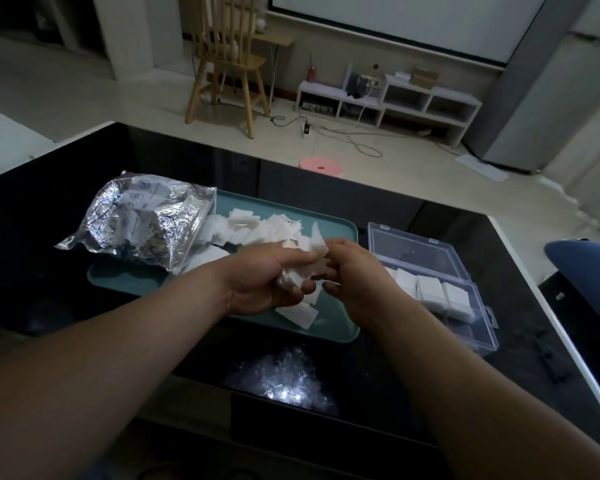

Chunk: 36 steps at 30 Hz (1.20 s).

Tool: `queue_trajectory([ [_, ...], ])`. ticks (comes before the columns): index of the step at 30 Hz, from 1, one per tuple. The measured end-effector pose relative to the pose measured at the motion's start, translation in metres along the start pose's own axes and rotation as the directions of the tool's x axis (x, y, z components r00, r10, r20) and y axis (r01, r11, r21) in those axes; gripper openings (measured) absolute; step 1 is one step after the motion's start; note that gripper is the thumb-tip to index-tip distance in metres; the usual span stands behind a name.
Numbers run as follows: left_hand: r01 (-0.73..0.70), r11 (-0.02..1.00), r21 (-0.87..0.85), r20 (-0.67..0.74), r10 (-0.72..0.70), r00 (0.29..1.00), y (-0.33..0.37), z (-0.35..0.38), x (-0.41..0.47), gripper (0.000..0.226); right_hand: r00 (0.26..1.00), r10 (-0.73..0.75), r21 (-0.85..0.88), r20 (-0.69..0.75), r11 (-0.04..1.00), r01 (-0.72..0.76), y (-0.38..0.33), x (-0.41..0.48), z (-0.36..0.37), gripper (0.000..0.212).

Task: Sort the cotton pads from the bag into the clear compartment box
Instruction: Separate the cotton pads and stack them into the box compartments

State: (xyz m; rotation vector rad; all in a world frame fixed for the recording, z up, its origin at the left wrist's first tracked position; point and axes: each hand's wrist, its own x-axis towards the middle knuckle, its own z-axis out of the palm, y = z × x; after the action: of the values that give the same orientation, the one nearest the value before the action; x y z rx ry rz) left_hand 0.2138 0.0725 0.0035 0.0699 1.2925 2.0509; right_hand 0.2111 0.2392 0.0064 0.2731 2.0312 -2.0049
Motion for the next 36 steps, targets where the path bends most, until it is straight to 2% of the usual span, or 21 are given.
queue_trajectory([
  [3,0.015,0.999,0.031,0.032,-0.016,0.999,0.0,0.001,-0.001,0.019,0.999,-0.04,0.011,0.03,0.999,0.04,-0.001,0.001,-0.004,0.007],
  [6,0.023,0.999,0.045,0.039,-0.025,0.999,0.001,-0.002,-0.001,0.026,0.998,-0.062,0.047,-0.033,0.997,0.064,0.0,0.005,-0.008,0.009],
  [10,0.017,0.998,0.056,-0.068,-0.014,0.998,0.002,-0.002,0.001,0.02,0.997,-0.056,0.08,-0.057,0.995,0.06,-0.001,0.004,-0.01,0.01],
  [12,0.002,1.0,0.004,-0.114,-0.001,0.994,0.002,-0.002,0.002,0.014,0.999,-0.025,0.143,-0.04,0.989,0.031,-0.003,0.003,-0.011,0.008],
  [15,-0.035,0.993,-0.11,-0.139,0.02,0.99,0.003,-0.002,0.005,0.03,0.999,0.024,0.233,-0.041,0.972,-0.014,-0.004,0.004,-0.013,0.006],
  [19,-0.086,0.974,-0.21,-0.231,0.037,0.972,0.004,0.006,0.009,0.029,0.999,0.048,0.19,-0.014,0.981,-0.044,-0.006,0.002,-0.013,0.011],
  [23,-0.099,0.969,-0.228,-0.289,0.029,0.957,0.002,0.006,0.016,0.025,0.993,0.041,0.237,-0.107,0.971,-0.015,-0.012,0.002,-0.019,0.015],
  [26,-0.045,0.972,-0.23,-0.191,0.0,0.982,0.0,0.013,0.015,0.036,0.993,0.009,0.199,-0.116,0.98,0.014,-0.01,0.002,-0.021,0.02],
  [29,0.023,0.977,-0.212,-0.015,-0.027,1.0,-0.001,0.021,0.012,0.057,0.988,-0.079,0.04,-0.131,0.996,0.085,-0.004,0.001,-0.018,0.012],
  [33,0.062,0.986,-0.156,0.102,-0.047,0.994,0.001,0.02,0.009,0.042,0.973,-0.202,-0.178,-0.115,0.967,0.18,-0.01,-0.004,-0.025,0.007],
  [36,0.08,0.988,-0.131,0.114,-0.065,0.991,-0.002,0.017,0.008,0.031,0.977,-0.185,-0.201,-0.105,0.966,0.162,-0.014,-0.008,-0.03,0.007],
])
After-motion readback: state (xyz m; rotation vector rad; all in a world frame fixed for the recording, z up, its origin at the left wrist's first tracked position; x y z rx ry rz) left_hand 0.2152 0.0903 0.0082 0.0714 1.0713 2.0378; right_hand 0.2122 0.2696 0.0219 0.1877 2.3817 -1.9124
